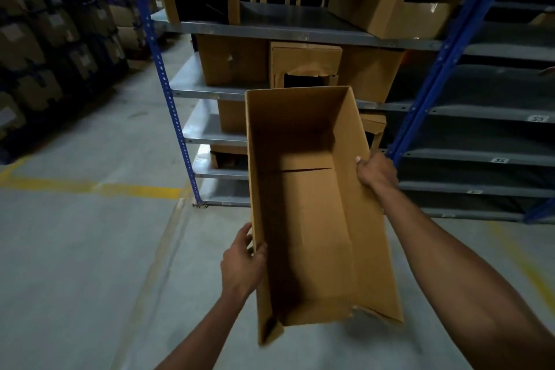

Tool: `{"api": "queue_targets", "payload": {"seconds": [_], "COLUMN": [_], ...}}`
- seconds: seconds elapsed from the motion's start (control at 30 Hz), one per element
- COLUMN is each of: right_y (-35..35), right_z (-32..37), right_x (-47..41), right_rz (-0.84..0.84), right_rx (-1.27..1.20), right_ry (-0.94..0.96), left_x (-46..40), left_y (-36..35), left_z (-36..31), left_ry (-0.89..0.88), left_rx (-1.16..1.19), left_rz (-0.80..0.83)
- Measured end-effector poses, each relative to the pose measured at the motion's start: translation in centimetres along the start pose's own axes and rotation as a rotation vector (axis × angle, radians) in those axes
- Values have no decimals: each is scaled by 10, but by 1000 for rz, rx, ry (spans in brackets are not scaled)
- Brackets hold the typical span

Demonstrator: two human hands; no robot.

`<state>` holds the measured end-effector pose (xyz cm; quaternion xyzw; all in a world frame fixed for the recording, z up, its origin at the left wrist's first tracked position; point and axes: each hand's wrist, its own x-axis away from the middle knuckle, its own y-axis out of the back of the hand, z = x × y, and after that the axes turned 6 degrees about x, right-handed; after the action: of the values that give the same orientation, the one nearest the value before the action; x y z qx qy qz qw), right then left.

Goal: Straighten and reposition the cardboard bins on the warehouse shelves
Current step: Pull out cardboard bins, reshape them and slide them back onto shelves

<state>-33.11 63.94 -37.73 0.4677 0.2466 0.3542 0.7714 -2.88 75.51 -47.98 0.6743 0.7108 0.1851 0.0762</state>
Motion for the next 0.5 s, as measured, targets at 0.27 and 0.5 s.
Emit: {"api": "queue_targets", "payload": {"seconds": [0.27, 0.5], "right_y": [3, -22], "right_z": [-43, -91], "right_x": [51, 133], "right_rz": [313, 321], "right_rx": [-661, -470], "right_ry": [23, 39], "left_x": [-47, -69], "left_y": [28, 63], "left_z": [-4, -43], "left_ry": [-1, -79], "left_rx": [-47, -54], "left_rz": [-91, -1]}}
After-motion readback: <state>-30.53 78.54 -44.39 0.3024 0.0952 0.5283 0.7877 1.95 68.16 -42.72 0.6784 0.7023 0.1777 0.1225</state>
